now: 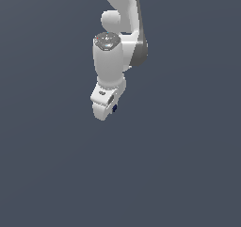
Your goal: Pick up the object and move it to a goal position.
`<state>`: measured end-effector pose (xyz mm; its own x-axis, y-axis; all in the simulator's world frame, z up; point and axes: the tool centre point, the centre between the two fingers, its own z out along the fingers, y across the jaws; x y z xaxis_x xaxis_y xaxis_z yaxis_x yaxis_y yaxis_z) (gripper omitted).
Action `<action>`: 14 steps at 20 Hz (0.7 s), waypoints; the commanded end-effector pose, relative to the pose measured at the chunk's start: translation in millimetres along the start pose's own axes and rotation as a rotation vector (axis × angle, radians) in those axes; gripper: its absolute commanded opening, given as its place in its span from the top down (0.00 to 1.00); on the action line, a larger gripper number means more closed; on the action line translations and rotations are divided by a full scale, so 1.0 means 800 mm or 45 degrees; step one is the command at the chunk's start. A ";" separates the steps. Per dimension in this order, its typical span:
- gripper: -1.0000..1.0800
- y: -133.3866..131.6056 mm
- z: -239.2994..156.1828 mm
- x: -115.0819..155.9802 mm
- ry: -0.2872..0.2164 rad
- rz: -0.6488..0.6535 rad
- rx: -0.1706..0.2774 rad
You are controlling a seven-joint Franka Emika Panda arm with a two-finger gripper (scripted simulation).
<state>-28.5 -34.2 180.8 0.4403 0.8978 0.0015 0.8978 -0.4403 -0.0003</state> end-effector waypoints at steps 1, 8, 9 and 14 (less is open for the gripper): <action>1.00 0.011 -0.034 -0.017 0.001 -0.001 0.001; 1.00 0.045 -0.124 -0.063 0.003 -0.002 0.001; 1.00 0.050 -0.137 -0.069 0.003 -0.002 0.001; 1.00 0.073 -0.197 -0.100 0.003 -0.002 0.001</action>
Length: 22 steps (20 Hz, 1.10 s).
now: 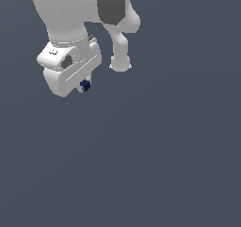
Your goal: Pick up the object and move it to a goal position.
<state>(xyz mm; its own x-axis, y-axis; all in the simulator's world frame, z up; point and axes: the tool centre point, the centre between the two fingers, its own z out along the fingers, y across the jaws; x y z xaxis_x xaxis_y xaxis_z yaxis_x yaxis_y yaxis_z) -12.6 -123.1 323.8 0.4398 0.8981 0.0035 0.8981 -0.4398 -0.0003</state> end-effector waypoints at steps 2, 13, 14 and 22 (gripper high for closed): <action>1.00 0.015 -0.039 -0.020 0.000 0.000 0.001; 1.00 0.053 -0.130 -0.067 -0.003 0.002 0.000; 1.00 0.056 -0.137 -0.070 -0.003 0.002 0.000; 1.00 0.075 -0.179 -0.090 -0.004 0.003 0.000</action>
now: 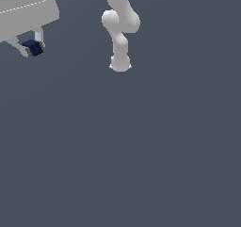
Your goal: Pick up the object and move it to a goal position.
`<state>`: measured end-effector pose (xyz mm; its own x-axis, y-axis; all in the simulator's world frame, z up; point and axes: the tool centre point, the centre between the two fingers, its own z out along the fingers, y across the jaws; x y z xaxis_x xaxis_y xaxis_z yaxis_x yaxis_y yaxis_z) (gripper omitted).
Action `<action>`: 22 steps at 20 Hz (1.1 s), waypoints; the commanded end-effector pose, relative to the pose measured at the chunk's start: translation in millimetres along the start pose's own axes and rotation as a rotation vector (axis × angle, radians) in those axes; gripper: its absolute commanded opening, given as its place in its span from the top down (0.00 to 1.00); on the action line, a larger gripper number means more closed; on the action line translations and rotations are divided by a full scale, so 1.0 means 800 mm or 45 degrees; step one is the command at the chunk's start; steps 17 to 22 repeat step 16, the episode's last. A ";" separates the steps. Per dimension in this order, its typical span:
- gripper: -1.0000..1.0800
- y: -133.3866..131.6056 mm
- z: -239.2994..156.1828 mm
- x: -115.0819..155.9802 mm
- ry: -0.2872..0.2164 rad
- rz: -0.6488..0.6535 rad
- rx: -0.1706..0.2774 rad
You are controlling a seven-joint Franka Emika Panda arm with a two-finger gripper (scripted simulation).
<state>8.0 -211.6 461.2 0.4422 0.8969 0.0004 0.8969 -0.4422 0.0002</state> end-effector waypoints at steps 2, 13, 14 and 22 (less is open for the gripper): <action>1.00 0.006 -0.013 -0.006 0.000 -0.001 0.001; 1.00 0.015 -0.031 -0.015 -0.001 0.000 0.000; 1.00 0.016 -0.031 -0.015 -0.001 0.000 0.000; 1.00 0.016 -0.031 -0.015 -0.001 0.000 0.000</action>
